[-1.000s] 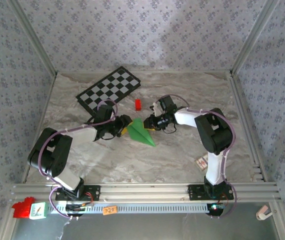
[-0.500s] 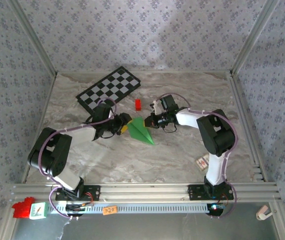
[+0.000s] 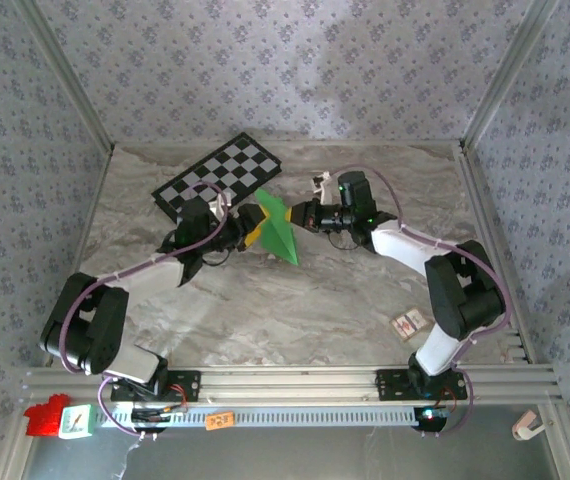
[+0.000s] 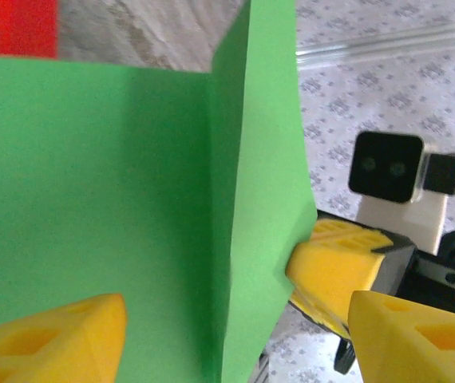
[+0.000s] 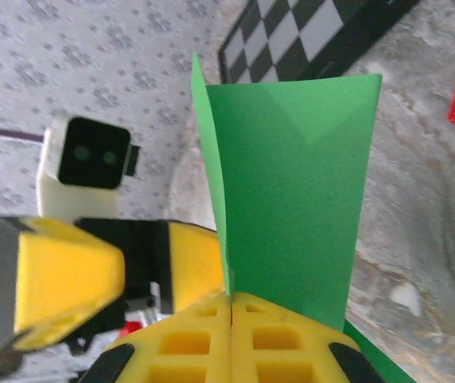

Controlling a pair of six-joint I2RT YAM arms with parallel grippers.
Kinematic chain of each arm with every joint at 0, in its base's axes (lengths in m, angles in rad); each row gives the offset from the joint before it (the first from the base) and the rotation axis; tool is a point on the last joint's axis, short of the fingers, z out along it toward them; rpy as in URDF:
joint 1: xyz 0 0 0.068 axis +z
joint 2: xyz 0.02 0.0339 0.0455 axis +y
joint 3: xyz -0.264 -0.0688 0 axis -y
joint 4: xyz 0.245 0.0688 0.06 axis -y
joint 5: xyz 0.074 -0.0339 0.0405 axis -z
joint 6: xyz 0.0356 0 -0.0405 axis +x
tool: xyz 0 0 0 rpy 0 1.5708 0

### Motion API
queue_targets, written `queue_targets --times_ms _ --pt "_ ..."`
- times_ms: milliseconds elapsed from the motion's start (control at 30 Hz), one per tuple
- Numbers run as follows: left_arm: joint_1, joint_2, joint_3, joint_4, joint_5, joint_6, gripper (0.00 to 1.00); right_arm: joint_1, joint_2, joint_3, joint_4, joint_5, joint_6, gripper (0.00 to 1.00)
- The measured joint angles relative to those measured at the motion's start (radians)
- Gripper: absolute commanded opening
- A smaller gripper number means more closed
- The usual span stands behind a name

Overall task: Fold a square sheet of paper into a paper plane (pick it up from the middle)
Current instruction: Pick up the paper from the center of the table, then turn over the paper at the center of the table.

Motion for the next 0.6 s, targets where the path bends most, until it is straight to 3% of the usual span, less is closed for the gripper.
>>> queue_targets --times_ms 200,600 --pt "-0.028 0.016 0.001 0.126 0.051 -0.025 0.71 -0.005 -0.003 -0.012 0.136 -0.029 0.158 0.08" --pt "-0.039 0.055 0.005 0.290 0.106 -0.063 0.50 -0.006 -0.012 -0.013 0.270 -0.060 0.308 0.09"
